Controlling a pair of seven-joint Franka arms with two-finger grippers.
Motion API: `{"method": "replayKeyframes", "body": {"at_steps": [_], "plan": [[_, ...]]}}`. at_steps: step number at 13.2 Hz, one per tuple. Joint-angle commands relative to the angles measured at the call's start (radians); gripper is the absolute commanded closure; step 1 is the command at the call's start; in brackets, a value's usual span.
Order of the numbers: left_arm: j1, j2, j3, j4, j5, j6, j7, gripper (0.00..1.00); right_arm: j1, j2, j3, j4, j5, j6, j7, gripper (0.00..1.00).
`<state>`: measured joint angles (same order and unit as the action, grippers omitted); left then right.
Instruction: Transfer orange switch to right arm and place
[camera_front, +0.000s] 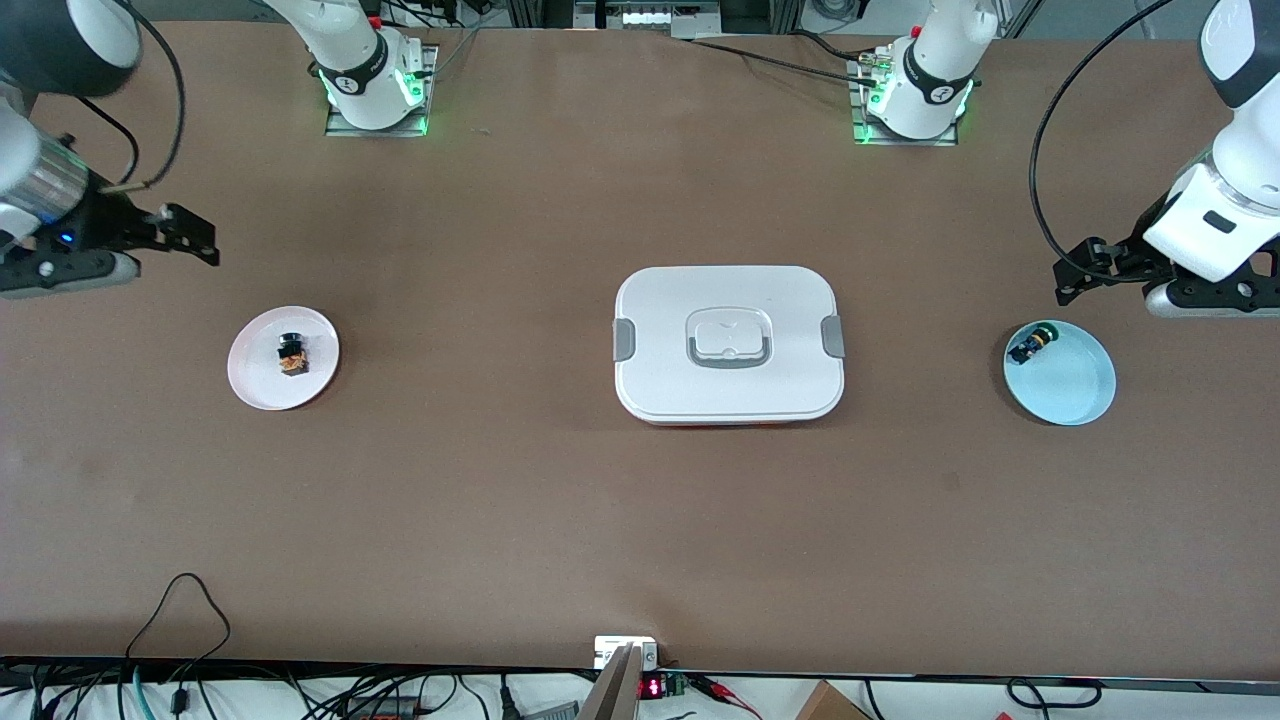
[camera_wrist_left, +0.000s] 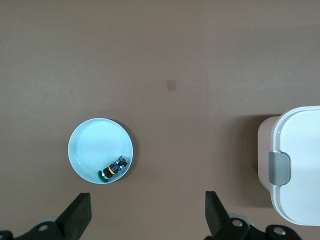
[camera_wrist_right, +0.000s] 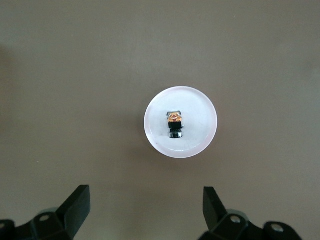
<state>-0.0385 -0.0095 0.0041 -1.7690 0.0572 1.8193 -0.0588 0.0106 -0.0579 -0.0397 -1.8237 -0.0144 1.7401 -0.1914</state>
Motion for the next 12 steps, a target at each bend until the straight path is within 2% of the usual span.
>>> {"method": "replayKeyframes", "body": {"at_steps": [1, 12], "plan": [[-0.003, -0.020, 0.000, -0.009, -0.017, -0.011, -0.004, 0.00, 0.000, 0.042, 0.000, 0.111, 0.011, -0.111, 0.012, 0.00], [-0.003, -0.020, -0.004, -0.009, -0.017, -0.011, -0.003, 0.00, 0.035, 0.067, 0.001, 0.141, 0.017, -0.136, 0.001, 0.00]]}}
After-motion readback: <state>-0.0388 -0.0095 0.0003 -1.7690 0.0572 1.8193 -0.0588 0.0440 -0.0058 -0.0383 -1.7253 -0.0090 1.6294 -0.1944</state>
